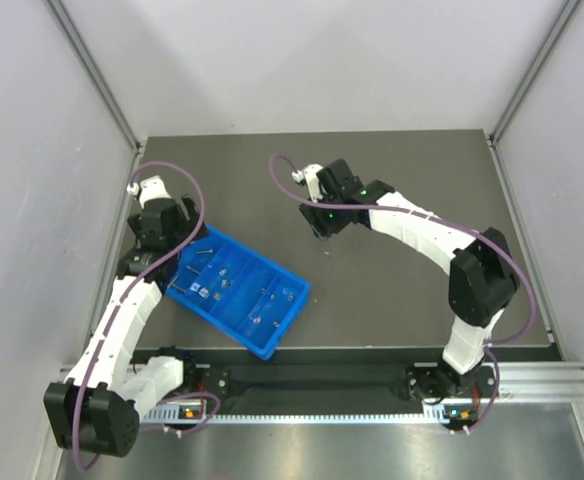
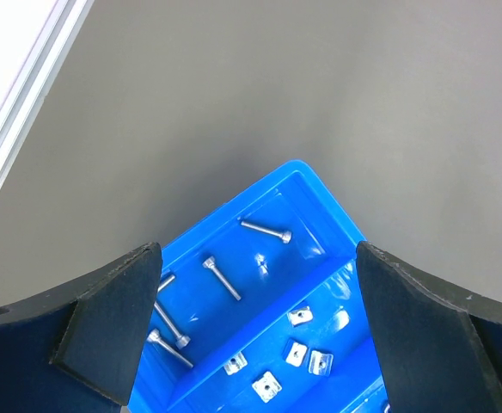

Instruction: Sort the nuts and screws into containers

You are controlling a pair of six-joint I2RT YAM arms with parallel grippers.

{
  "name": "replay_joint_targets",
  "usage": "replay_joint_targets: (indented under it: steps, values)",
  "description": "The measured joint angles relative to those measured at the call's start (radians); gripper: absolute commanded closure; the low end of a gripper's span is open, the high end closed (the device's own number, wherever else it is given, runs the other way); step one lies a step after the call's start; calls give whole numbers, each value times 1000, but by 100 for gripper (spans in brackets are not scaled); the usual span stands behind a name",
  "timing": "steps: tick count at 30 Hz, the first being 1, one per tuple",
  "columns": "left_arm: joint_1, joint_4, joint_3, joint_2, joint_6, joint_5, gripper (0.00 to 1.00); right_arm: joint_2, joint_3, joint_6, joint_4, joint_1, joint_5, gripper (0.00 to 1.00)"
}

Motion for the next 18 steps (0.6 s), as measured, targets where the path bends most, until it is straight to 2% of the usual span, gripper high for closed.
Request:
replay_joint_targets:
  steps: [5,12,18]
  values:
    - [0,-1,0,15,0,4,1,10,-121,-68,17,-31,0,46]
    - [-1,-24,0,58,-13,13,1,72,-132,-151,58,-40,-8,53]
    - [-1,-38,0,63,-33,14,1,109,-139,-186,96,-37,-9,53]
